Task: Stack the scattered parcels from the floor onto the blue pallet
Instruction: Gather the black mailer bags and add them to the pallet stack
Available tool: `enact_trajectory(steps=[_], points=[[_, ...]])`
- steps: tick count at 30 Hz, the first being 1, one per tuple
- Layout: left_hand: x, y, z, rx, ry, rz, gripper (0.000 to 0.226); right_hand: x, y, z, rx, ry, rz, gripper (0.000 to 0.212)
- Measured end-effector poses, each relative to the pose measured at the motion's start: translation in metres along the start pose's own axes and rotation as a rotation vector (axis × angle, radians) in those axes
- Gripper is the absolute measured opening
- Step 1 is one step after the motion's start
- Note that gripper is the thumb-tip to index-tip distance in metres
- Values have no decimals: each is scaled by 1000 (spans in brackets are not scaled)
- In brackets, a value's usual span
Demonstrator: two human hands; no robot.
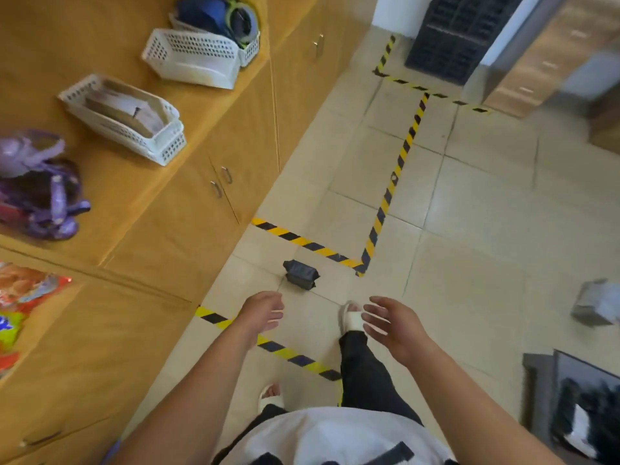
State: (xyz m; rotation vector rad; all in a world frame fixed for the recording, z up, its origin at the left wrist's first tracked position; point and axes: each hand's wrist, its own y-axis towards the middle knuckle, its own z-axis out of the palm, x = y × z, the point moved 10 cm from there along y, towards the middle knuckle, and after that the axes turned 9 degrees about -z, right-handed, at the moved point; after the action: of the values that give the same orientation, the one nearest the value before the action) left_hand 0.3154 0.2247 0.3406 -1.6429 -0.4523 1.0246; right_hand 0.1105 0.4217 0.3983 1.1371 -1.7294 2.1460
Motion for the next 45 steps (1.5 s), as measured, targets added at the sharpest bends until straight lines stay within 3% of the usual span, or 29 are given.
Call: enact_trajectory(steps=[6,10,13,16,18,21,23,27,31,34,38,45], points=[[-28,53,30,-129,-25,-171,18,47,108,9,52,-31,116,24],[-35,91,51,-194,23,-314,11,69,175,21,116,-141,208,18],[-48,133,69,-219,74,-370,19,68,221,24,109,-182,273,12],[-58,194,83,-235,64,-399,7,48,269,28,89,-187,334,11],[-57,246,88,-267,72,-410,19,24,307,33,80,-159,372,12],[-39,337,97,-280,68,-461,62,-18,378,43,58,-122,387,16],[-28,398,103,-309,11,-477,66,-50,424,50,48,-106,400,17],[-3,494,112,-453,-117,-556,106,-109,502,50,-14,-98,425,16],[19,549,111,-612,-262,-561,101,-147,542,36,-45,-114,463,17],[35,564,109,-683,-330,-612,97,-153,559,21,-65,-156,450,16],[39,553,106,-662,-353,-551,82,-138,558,6,-107,-217,439,18],[-7,437,75,-543,-333,-396,76,-66,497,39,10,-440,407,8]])
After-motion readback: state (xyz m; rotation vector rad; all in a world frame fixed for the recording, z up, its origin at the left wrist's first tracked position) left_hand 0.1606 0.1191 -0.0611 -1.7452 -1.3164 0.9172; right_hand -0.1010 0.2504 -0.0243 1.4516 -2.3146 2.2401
